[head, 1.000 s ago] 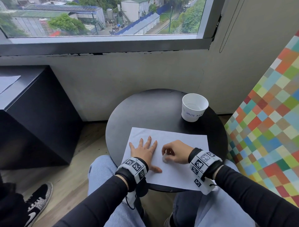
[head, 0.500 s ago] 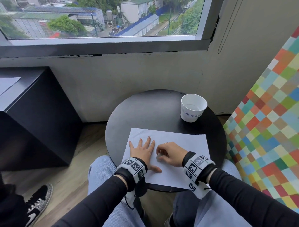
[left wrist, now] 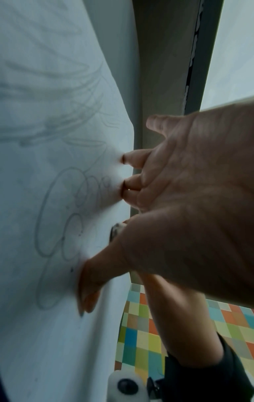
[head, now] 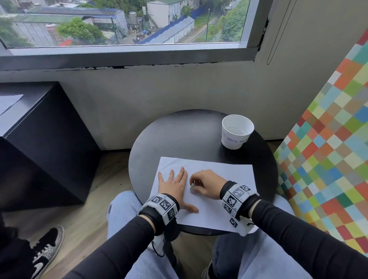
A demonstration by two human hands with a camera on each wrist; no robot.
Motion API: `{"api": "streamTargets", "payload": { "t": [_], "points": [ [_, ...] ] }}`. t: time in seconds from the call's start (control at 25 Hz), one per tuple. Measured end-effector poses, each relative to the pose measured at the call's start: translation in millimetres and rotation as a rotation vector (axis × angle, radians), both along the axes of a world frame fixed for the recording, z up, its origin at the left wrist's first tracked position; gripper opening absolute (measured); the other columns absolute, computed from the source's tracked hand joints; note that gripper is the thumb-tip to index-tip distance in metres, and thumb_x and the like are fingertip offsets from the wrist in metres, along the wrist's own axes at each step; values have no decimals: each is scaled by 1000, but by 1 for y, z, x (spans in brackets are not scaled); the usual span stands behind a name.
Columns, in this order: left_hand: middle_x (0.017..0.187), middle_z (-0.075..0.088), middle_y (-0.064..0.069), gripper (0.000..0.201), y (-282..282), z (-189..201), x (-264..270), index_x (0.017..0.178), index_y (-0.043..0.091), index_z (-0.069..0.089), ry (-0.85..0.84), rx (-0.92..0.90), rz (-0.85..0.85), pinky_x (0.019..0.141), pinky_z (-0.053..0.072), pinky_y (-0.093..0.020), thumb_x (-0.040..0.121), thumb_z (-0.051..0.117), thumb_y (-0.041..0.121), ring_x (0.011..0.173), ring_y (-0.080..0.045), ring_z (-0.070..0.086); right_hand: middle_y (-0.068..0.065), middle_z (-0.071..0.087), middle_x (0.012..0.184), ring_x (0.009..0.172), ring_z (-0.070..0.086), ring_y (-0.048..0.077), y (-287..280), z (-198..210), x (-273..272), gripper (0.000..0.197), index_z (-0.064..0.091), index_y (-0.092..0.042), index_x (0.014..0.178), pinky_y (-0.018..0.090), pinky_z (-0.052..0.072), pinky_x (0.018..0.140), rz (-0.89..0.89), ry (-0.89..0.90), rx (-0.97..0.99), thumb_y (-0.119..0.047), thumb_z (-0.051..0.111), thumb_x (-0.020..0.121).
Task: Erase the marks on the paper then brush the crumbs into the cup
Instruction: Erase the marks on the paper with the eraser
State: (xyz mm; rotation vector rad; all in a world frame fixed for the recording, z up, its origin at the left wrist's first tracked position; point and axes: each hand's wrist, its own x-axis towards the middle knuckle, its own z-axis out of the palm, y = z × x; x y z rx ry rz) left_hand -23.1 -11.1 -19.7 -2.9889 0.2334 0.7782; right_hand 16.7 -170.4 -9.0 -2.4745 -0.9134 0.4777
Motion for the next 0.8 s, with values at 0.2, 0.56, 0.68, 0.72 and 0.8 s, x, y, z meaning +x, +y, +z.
{"api": "streamTargets", "payload": {
  "t": [0.2, 0.56, 0.68, 0.72, 0.8],
  "points": [
    [164, -19, 2, 137, 0, 1, -1, 157, 15, -14, 2, 22, -6, 115, -2, -67, 64, 54, 90, 152, -31, -7, 6, 68, 89, 76, 52, 13, 2, 0, -1, 14, 68, -10, 96, 17, 34, 68, 30, 27, -3, -17, 66, 84],
    [164, -20, 0, 147, -1, 7, 0, 156, 13, -17, 32, 61, -36, 115, -3, -68, 58, 66, 85, 152, -32, -7, 5, 67, 89, 76, 49, 12, -6, 2, -3, 15, 68, -9, 97, 19, 33, 70, 28, -5, 14, -15, 65, 84],
    [164, -20, 0, 148, -1, 8, -1, 155, 13, -18, 36, 63, -36, 115, -2, -68, 57, 66, 86, 152, -32, -7, 5, 68, 89, 76, 52, 12, -7, 0, -10, 16, 69, -12, 97, 20, 39, 71, 104, 59, -23, -18, 67, 83],
    [164, -20, 0, 148, -1, 8, -1, 155, 13, -18, 37, 65, -37, 115, -2, -68, 57, 66, 86, 152, -32, -7, 5, 68, 89, 76, 53, 12, -9, 0, -9, 16, 70, -12, 98, 20, 39, 71, 93, 57, -26, -18, 67, 83],
    [164, -20, 0, 148, -2, 8, -1, 155, 13, -17, 37, 61, -32, 115, -3, -68, 57, 66, 86, 152, -32, -6, 3, 66, 85, 76, 50, 12, -13, 0, -6, 15, 70, -11, 96, 19, 34, 70, 22, 7, 9, -15, 67, 82]
  ]
}}
